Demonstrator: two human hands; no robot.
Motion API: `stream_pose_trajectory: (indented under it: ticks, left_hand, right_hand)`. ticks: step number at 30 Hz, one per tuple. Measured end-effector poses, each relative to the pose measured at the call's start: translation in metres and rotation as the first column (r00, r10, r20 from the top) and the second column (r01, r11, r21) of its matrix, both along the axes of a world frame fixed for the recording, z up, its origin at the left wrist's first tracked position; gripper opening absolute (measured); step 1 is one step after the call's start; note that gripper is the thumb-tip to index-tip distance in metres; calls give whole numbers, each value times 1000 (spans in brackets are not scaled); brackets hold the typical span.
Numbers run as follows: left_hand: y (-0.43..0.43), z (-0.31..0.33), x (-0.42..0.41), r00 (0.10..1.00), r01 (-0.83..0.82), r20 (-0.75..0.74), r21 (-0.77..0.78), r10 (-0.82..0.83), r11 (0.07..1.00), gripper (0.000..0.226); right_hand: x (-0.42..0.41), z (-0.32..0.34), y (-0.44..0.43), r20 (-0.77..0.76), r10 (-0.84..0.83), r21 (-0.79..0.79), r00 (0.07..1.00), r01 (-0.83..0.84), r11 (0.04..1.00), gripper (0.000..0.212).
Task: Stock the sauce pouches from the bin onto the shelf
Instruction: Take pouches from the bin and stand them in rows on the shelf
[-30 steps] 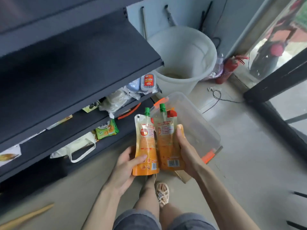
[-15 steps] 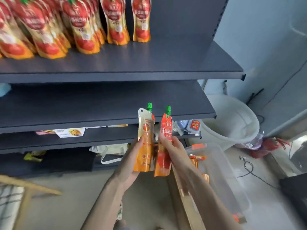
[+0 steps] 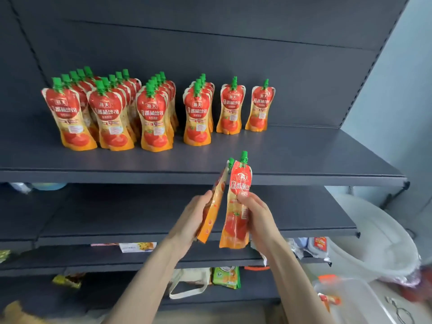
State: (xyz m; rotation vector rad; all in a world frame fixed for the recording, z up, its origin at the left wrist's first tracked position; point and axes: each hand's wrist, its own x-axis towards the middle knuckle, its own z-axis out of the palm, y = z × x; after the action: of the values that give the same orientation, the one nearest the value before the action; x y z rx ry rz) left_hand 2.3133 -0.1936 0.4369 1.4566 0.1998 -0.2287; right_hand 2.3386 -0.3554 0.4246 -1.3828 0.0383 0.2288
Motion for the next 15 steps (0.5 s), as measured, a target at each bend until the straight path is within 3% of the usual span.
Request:
stream_pose_trajectory:
  ticks: [2, 6, 10, 15]
  left_hand:
    - [17, 7, 15, 998, -38, 60, 35, 35, 999, 39]
    - [44, 23, 41, 986, -100, 127, -42, 105, 994, 30]
    - [61, 40, 68, 966, -64, 249, -26, 68, 998, 27]
    - [65, 54, 107, 934, -185, 319, 39, 163, 982, 43]
  right_hand:
    - [10, 9, 14, 35, -1, 19, 999, 0, 1000, 41]
    - [32, 27, 32, 93, -27, 44, 995, 23, 999, 45]
    - [57, 43, 39, 167, -64, 1, 984, 65, 998, 45]
    - [93, 53, 45, 255, -122, -37, 959, 136, 990, 27]
